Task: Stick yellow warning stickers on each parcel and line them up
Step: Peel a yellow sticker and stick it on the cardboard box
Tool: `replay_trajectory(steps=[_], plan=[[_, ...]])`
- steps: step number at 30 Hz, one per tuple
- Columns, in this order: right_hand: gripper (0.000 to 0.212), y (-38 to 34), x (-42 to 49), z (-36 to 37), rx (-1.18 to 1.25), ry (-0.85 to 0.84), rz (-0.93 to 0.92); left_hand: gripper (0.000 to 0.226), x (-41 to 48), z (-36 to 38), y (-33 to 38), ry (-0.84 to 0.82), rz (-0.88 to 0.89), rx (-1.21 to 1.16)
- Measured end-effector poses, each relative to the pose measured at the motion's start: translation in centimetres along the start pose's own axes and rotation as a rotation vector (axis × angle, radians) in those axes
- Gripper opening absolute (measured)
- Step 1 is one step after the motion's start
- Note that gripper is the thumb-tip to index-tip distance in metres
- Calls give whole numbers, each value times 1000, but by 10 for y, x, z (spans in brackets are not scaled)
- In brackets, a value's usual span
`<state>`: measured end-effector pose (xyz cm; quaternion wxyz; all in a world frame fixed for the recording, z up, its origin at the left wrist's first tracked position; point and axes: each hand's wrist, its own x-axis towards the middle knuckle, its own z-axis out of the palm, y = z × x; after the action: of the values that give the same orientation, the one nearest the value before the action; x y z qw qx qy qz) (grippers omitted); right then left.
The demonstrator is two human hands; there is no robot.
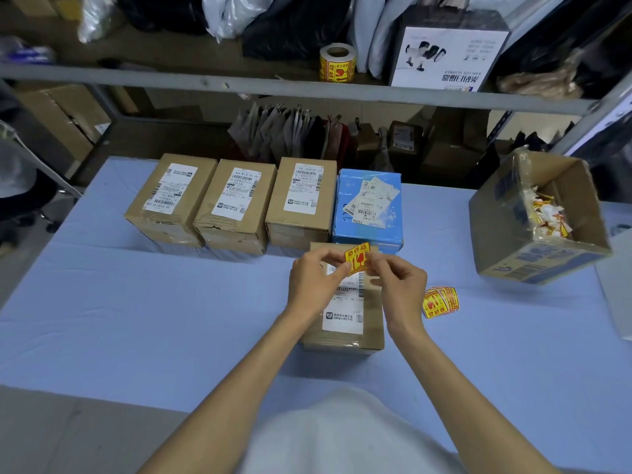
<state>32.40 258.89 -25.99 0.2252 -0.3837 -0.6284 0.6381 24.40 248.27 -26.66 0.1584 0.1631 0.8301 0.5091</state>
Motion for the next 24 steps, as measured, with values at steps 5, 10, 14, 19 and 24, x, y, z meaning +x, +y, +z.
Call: replay_trajectory(steps=[5, 10, 14, 19, 24], plan=[[14, 6, 13, -6, -112, -38, -21, 11, 7, -10, -2, -137, -140, -293], [5, 3, 14, -6, -108, -87, -9, 8, 7, -9, -7, -130, -208, -331], [2, 7, 10, -6, -124, -52, -5, 17, 5, -6, -9, -88, -284, -332], [3, 11, 5, -14, -147, -54, 30, 14, -2, -6, -13, -73, -307, -326], [2, 16, -7, -20, -140, -100, 52, 12, -16, 0, -16, -50, -337, -306]])
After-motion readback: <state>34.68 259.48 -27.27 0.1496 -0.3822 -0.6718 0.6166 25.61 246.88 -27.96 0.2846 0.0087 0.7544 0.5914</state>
